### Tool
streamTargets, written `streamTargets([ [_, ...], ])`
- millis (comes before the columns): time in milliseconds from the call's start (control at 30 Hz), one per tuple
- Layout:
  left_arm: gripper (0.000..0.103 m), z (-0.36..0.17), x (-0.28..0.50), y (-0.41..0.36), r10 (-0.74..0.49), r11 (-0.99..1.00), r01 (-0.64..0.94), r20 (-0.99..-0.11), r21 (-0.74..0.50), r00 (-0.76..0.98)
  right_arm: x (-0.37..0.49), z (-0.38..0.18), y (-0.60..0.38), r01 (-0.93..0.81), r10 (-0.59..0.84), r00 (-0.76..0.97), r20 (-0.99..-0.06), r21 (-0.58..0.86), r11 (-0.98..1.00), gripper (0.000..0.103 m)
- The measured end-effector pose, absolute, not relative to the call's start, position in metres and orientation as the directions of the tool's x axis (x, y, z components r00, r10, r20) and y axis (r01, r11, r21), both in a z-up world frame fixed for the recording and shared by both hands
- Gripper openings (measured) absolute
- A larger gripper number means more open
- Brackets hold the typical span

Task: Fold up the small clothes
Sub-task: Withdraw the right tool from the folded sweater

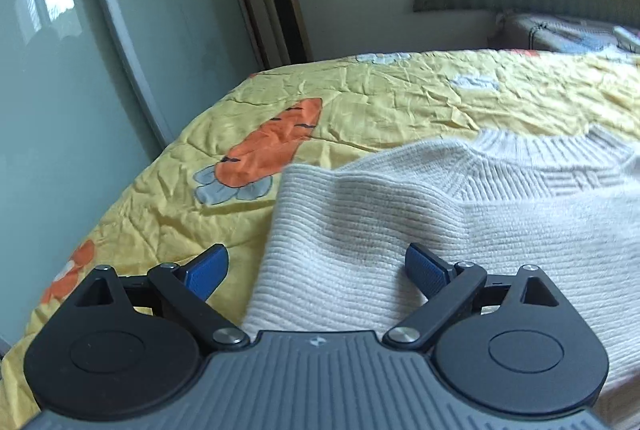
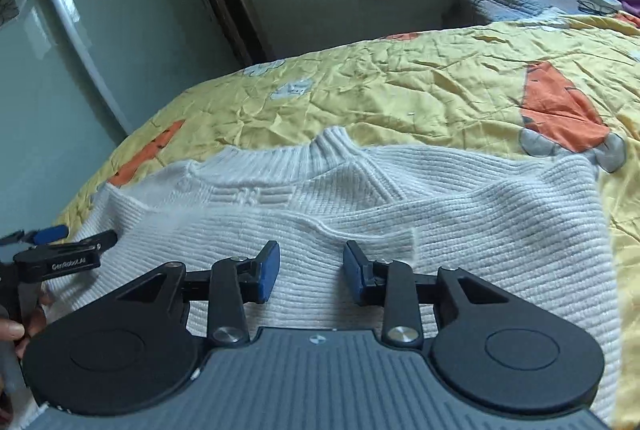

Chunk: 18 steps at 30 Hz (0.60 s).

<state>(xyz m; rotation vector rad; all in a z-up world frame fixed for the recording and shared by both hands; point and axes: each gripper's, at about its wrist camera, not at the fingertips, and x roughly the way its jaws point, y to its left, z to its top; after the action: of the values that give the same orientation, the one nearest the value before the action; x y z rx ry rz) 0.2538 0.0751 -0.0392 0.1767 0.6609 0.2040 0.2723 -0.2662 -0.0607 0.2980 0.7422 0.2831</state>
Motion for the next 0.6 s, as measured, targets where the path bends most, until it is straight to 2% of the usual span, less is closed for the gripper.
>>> streamTargets([
  [100,0.096,-0.027,0.232,0.085,0.234,0.969,-0.14,-0.574,0.203,0.785,0.251,-0.044,-0.265,-0.161,0.327,0.747,-0.579,0.32,0.934,0.058],
  [200,0.096,-0.02,0.194,0.096,0.201,0.977,-0.123,-0.564,0.175,0.801,0.222,-0.038,-0.271,-0.203,0.375,0.746,-0.55,0.349,0.915,0.065],
  [300,0.096,-0.02,0.152,0.111,0.16,0.985,-0.095,-0.567,0.142,0.808,0.185,-0.042,-0.282,-0.212,0.398,0.731,-0.554,0.37,0.904,0.065],
  [433,0.096,-0.025,0.097,0.135,0.119,0.993,-0.089,-0.582,0.081,0.805,0.134,-0.049,-0.294,-0.173,0.344,0.739,-0.58,0.329,0.928,0.065],
  [533,0.096,-0.028,0.066,0.144,0.141,0.99,-0.119,-0.594,0.077,0.792,0.098,-0.051,-0.299,-0.143,0.273,0.769,-0.578,0.261,0.955,0.066],
  [600,0.096,-0.029,0.054,0.145,0.185,0.983,-0.145,-0.598,0.114,0.78,0.076,-0.052,-0.299,-0.138,0.234,0.792,-0.564,0.208,0.968,0.071],
])
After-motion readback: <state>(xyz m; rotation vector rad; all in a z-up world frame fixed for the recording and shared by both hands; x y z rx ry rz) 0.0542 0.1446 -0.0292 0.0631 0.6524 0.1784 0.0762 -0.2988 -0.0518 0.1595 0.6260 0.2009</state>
